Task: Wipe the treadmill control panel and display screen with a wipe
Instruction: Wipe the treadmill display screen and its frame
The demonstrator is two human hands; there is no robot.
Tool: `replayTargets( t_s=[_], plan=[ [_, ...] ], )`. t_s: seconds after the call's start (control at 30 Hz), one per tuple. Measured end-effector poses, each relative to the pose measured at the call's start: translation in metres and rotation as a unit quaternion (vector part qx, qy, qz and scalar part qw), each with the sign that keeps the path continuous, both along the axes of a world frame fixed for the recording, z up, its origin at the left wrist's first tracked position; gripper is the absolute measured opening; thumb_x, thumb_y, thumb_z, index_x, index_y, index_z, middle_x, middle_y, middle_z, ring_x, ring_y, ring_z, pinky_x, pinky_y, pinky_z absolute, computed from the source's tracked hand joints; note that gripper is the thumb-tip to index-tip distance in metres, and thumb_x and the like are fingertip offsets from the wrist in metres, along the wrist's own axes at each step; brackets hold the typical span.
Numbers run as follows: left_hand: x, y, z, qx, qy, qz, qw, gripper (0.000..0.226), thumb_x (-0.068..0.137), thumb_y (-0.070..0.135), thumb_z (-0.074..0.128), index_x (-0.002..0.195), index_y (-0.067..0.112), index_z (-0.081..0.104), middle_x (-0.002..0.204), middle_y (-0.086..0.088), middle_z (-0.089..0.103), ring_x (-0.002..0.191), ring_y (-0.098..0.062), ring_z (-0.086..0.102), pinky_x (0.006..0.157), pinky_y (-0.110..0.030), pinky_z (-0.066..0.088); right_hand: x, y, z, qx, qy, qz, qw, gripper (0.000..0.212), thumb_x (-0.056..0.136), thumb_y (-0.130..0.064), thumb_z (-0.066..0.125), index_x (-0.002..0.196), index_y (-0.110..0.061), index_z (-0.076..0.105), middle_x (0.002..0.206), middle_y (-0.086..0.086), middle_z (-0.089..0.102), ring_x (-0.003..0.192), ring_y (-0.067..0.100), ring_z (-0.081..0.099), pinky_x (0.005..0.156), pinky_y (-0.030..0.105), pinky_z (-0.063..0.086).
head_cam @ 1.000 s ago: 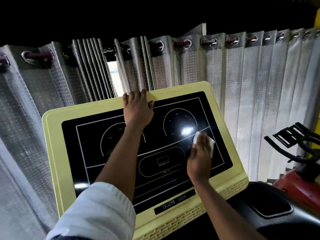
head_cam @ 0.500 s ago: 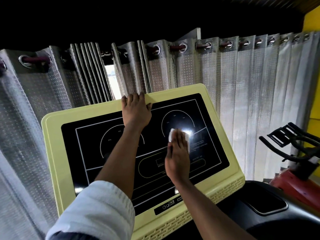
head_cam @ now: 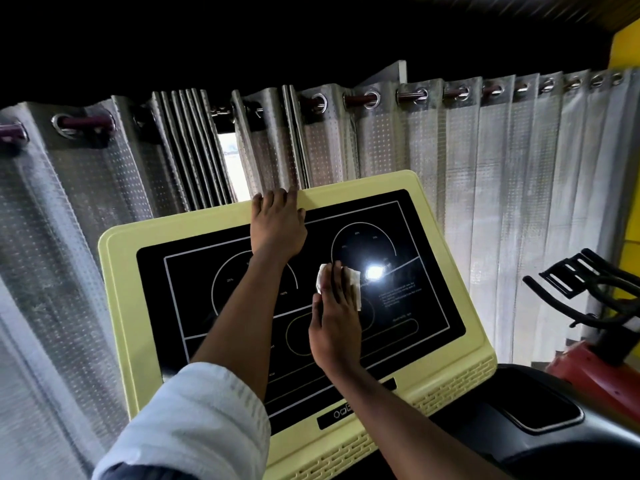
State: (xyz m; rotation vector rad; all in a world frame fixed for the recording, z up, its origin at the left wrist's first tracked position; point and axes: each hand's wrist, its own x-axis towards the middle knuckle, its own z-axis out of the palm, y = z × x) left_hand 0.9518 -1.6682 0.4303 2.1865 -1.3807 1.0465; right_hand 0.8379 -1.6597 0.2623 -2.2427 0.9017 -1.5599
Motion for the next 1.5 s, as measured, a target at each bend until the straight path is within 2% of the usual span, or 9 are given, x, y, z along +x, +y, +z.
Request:
replayTargets(
  t_s=[0.37,0.5,0.6,0.8,0.9,1.03,1.23,1.4,1.5],
  plan=[
    [0.004,0.001,-0.003,0.012,0.033,-0.029,0.999,0.060,0.103,0.038,0.033,0.156,0.014,0.022,0.155,-0.007,0.032,0.147,-0.026,0.019,0.123,-0.044,0.002,-0.056,-0.054,-0.062,0.253,-0.152,-0.193,0.936,0.059,0.099,-0.025,0.022,0.152,0.001,0.026,0.158,0.023,0.029,0.149,0.034,0.024,0.124,0.037,0.013],
    [-0.002,0.011,-0.006,-0.023,0.117,-0.103,0.987,0.057,0.104,0.035,0.038,0.156,0.016,0.025,0.165,-0.003,0.019,0.153,-0.019,0.006,0.124,-0.041,-0.003,-0.020,0.006,-0.039,-0.012,0.029,0.001,0.999,0.052,0.107,-0.026,0.029,0.157,-0.015,0.022,0.164,0.005,0.022,0.154,0.014,0.011,0.124,0.031,0.015],
    [-0.011,0.041,-0.034,-0.201,0.189,-0.157,0.948,0.046,0.101,0.027,0.050,0.145,0.015,0.047,0.158,-0.002,0.036,0.150,-0.019,0.020,0.124,-0.042,0.013,-0.026,0.014,-0.028,-0.137,0.133,0.140,0.972,0.055,0.107,-0.030,0.029,0.158,-0.023,0.013,0.166,-0.005,0.012,0.154,0.008,0.003,0.125,0.031,0.016],
    [-0.011,0.111,-0.096,-0.412,0.206,-0.038,0.887,0.037,0.097,0.018,0.052,0.132,0.010,0.059,0.149,-0.003,0.048,0.144,-0.022,0.033,0.117,-0.047,0.028,-0.038,-0.045,-0.028,0.156,-0.074,-0.088,0.981,0.055,0.105,-0.033,0.020,0.157,-0.013,0.019,0.164,0.009,0.022,0.154,0.022,0.012,0.125,0.042,0.015],
    [-0.008,0.136,-0.113,-0.454,0.216,0.033,0.864,0.039,0.098,0.020,0.050,0.135,0.010,0.057,0.152,-0.004,0.045,0.144,-0.024,0.032,0.117,-0.047,0.027,-0.033,0.008,-0.052,0.052,0.014,0.014,0.998,0.056,0.107,-0.033,0.024,0.159,-0.019,0.010,0.166,0.000,0.013,0.154,0.015,0.004,0.125,0.040,0.017],
    [-0.004,0.171,-0.129,-0.461,0.253,0.142,0.839,0.047,0.098,0.024,0.048,0.143,0.012,0.047,0.156,-0.004,0.038,0.145,-0.027,0.029,0.120,-0.047,0.016,-0.049,0.023,-0.068,-0.158,0.188,0.194,0.950,0.055,0.107,-0.034,0.025,0.159,-0.023,0.010,0.167,-0.005,0.008,0.154,0.008,0.003,0.124,0.038,0.023],
    [0.006,0.219,-0.154,-0.414,0.361,0.184,0.815,0.041,0.105,0.029,0.037,0.135,0.006,0.052,0.132,-0.022,0.059,0.121,-0.039,0.052,0.093,-0.042,0.038,-0.029,-0.006,-0.032,0.106,-0.018,-0.019,0.994,0.057,0.106,-0.037,0.020,0.158,-0.015,0.012,0.165,0.007,0.019,0.153,0.024,0.014,0.117,0.053,0.033],
    [0.002,0.240,-0.164,-0.345,0.409,0.163,0.829,0.052,0.104,0.051,0.027,0.112,0.010,0.058,0.110,-0.027,0.064,0.103,-0.044,0.058,0.075,-0.041,0.033,-0.037,0.096,-0.090,-0.168,0.193,0.266,0.929,0.057,0.106,-0.034,0.031,0.159,-0.021,0.014,0.166,-0.004,0.011,0.154,0.010,0.007,0.121,0.043,0.027],
    [0.003,0.248,-0.168,-0.326,0.424,0.146,0.832,0.057,0.103,0.054,0.026,0.117,0.010,0.058,0.111,-0.023,0.065,0.104,-0.043,0.059,0.078,-0.041,0.038,-0.021,0.078,-0.072,-0.126,0.145,0.230,0.954,0.054,0.106,-0.033,0.031,0.158,-0.021,0.019,0.165,-0.003,0.016,0.154,0.011,0.009,0.122,0.042,0.026]
  ],
)
